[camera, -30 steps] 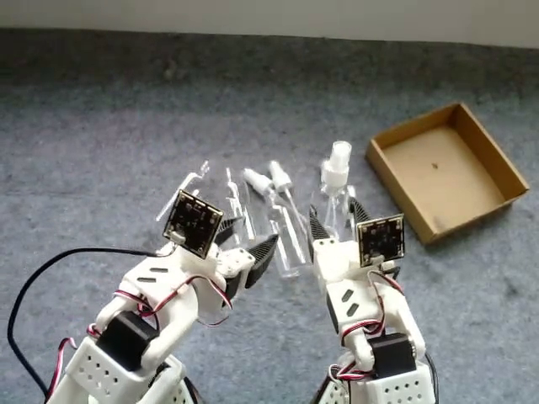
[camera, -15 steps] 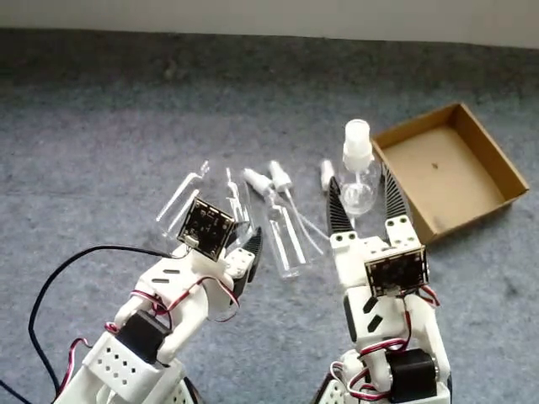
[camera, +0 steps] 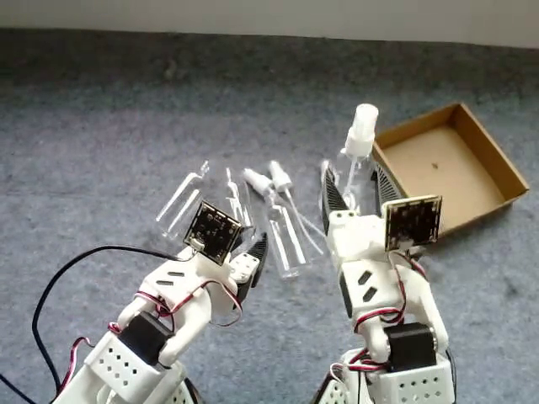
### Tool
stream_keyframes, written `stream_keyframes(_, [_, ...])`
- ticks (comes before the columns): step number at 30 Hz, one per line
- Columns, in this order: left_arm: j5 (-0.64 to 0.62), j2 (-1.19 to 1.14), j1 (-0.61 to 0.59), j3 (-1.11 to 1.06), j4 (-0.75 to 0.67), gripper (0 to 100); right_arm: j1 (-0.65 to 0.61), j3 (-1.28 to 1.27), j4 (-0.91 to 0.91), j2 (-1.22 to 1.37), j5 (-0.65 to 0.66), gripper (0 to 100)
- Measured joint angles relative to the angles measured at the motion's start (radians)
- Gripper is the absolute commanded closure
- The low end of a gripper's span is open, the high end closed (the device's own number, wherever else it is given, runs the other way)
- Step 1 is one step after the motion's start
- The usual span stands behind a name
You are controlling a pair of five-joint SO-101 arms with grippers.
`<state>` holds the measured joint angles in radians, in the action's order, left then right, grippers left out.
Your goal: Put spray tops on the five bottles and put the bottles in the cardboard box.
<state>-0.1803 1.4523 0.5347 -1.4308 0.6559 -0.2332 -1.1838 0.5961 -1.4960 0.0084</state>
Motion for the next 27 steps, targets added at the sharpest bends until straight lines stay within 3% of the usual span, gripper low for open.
stream_keyframes(11, [0.0, 0.0, 0.018, 0.0, 0.0, 100, 0.0, 0.123, 0.0, 0.253, -0.044, 91.4])
stream_keyframes(17, [0.0, 0.0, 0.175, -0.035, -0.009, 100, -0.121, 0.127, 0.0, 0.302, -0.044, 91.5])
stream_keyframes(22, [0.0, 0.0, 0.216, -0.135, -0.163, 100, -0.212, 0.127, 0.0, 0.298, -0.044, 91.5])
stream_keyframes(27, [0.0, 0.0, 0.245, -0.207, -0.304, 100, -0.226, 0.127, 0.0, 0.259, -0.044, 91.6])
